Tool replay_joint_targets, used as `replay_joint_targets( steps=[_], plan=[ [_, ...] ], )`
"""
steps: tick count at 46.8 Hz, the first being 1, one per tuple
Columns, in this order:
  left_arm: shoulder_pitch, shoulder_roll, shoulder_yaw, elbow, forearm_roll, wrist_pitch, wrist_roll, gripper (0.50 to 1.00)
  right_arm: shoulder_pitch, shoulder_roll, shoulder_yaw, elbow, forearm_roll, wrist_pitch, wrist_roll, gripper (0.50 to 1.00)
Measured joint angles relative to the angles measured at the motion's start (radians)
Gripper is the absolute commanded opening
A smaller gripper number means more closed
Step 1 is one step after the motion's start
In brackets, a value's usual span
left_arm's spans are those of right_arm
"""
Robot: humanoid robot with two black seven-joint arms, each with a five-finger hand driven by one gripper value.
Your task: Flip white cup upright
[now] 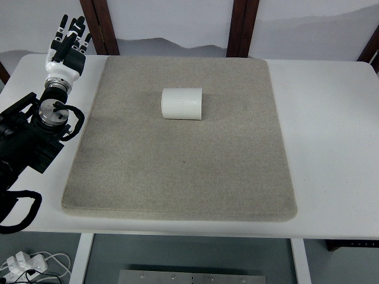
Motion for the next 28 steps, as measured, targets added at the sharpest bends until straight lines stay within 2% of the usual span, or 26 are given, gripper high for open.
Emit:
replay_joint_targets(
  steps=[28],
  plan=[
    [-0.001, 0.012, 0.007, 0.009, 0.0, -0.014, 0.0, 0.994, 0.0, 0.0, 0.0, 0.0, 0.0, 0.0, 0.0, 0.952]
  ],
)
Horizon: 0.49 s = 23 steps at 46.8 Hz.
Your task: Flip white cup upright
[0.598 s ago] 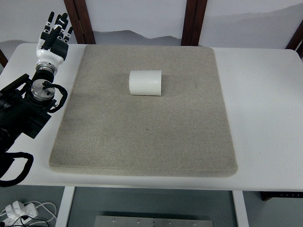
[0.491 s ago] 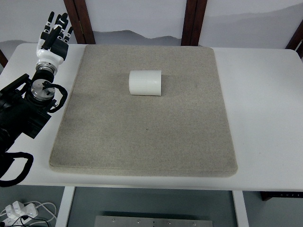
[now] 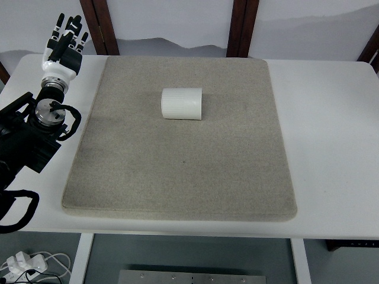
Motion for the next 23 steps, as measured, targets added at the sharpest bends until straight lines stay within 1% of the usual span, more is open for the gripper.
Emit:
replay_joint_targets(
  steps=[11, 23],
  plan=[
    [-0.026, 0.003, 0.013, -0.001, 0.036, -0.015, 0.0, 0.994, 0.0, 0.0, 0.0, 0.0, 0.0, 0.0, 0.0, 0.952],
    [-0.053, 0.013, 0.024, -0.006, 0.256, -0.017, 0.0, 0.992, 0.0, 0.0, 0.0, 0.0, 0.0, 0.0, 0.0, 0.952]
  ],
)
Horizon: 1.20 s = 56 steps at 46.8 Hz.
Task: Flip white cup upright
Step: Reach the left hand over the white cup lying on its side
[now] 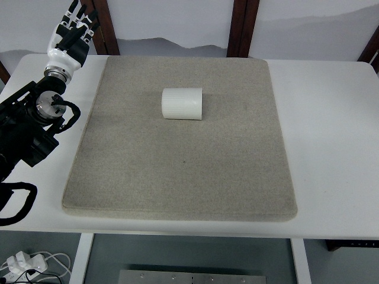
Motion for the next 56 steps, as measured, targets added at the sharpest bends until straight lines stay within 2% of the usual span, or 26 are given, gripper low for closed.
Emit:
replay_joint_targets(
  steps=[15, 22, 28, 37, 42, 45, 51, 56],
  plan=[
    [-0.067, 0.037, 0.001, -0.03, 0.397, -0.012, -0.013, 0.992, 0.0, 0.0, 0.0, 0.0, 0.0, 0.0, 0.0, 0.952],
    [-0.065, 0.086, 0.028, -0.149, 0.52, -0.009, -0.013, 0.99, 0.0, 0.0, 0.0, 0.0, 0.0, 0.0, 0.0, 0.952],
    [-0.06, 0.16, 0.15, -0.269, 0.6, 0.006, -0.013, 0.988, 0.0, 0.0, 0.0, 0.0, -0.001, 0.0, 0.0, 0.952],
    [-0.08, 0.246, 0.328, -0.459, 0.707, 0.069, -0.006, 0.981, 0.0, 0.0, 0.0, 0.0, -0.001, 0.0, 0.0, 0.952],
    [-0.111, 0.268, 0.41, -0.523, 0.813, 0.099, 0.003, 0.979, 0.001, 0.0, 0.0, 0.0, 0.0, 0.0, 0.0, 0.952],
    [-0.128, 0.269, 0.43, -0.547, 0.868, 0.108, 0.026, 0.979, 0.0, 0.0, 0.0, 0.0, 0.0, 0.0, 0.0, 0.952],
    [-0.168, 0.266, 0.455, -0.579, 0.888, 0.102, 0.136, 0.979, 0.001, 0.0, 0.0, 0.0, 0.0, 0.0, 0.0, 0.952],
    [-0.182, 0.261, 0.472, -0.593, 0.885, 0.099, 0.187, 0.979, 0.0, 0.0, 0.0, 0.0, 0.0, 0.0, 0.0, 0.952]
  ],
)
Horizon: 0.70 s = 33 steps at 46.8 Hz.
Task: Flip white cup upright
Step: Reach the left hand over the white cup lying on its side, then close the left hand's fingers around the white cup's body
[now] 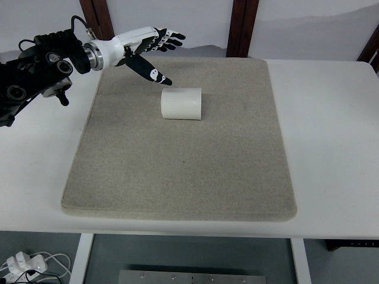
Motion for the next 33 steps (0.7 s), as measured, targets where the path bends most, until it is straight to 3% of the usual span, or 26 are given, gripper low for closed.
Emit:
replay_joint_targets(
  steps=[25, 33],
  plan=[
    [-0.148, -0.055, 0.259, 0.0, 0.005, -0.029, 0.116, 0.981, 0.0, 0.0, 0.0, 0.0, 0.001, 0.0, 0.0, 0.952],
    [-0.163, -0.121, 0.313, 0.008, 0.005, -0.03, 0.134, 0.979, 0.0, 0.0, 0.0, 0.0, 0.0, 0.0, 0.0, 0.952]
  ],
)
